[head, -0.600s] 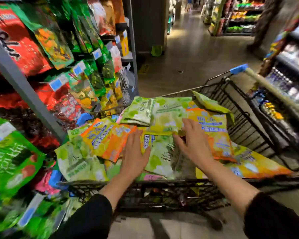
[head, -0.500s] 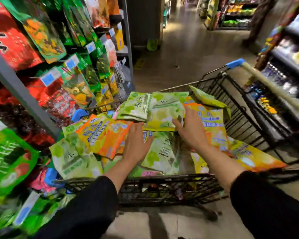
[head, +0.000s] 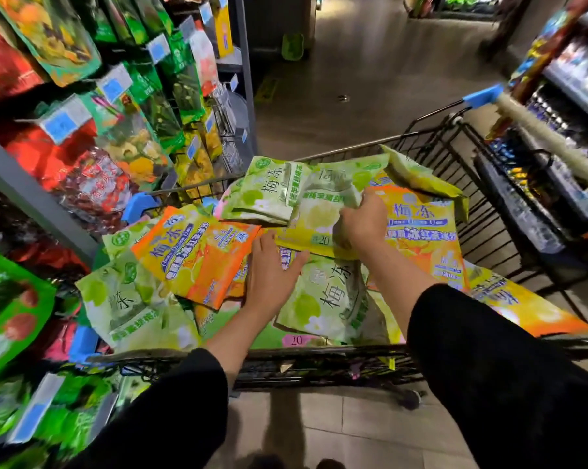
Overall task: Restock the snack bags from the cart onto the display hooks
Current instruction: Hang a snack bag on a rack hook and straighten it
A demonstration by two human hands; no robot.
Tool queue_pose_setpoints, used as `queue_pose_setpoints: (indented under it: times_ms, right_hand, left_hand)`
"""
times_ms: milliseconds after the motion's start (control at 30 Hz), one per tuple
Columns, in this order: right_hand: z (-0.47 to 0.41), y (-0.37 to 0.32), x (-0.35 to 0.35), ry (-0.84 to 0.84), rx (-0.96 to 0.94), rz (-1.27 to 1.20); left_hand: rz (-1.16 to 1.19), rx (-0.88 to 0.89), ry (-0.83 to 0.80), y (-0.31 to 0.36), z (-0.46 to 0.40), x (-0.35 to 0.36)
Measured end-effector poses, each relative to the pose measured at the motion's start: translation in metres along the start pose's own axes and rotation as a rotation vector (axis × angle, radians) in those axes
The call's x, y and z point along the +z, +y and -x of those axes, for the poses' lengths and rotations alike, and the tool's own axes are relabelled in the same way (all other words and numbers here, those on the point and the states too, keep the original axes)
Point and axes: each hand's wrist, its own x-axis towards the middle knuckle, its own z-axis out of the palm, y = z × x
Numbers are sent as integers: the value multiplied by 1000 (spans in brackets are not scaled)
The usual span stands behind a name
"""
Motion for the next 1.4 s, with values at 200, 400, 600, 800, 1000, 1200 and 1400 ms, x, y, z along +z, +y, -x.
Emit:
queue_pose_setpoints:
  times_ms: [200,400,600,800,1000,1200,1400]
  right_hand:
    - [32,5,-51,-115,-85,-485]
    - [32,43,-100,-252,-106,-392]
    - [2,72,-117,123,-63,-147]
    - [-44,85,-115,28,389,-350]
    - [-55,79,-119,39,458,-455]
    - [-48,64,-129,-83,309,-577]
    - [-23,52,-150,-24,83,-579]
  left_hand:
    - [335,-103,-58,43,-40,-10]
    - [730,-186,-305,84,-57,11]
    - [578,-173,-113,81,-50,39]
    - [546,-264,-34,60,-51,38]
    - [581,-307,-6,46,-42,28]
    - [570,-285,8,49,-33,25]
    - [552,-256,46,52,-23,15]
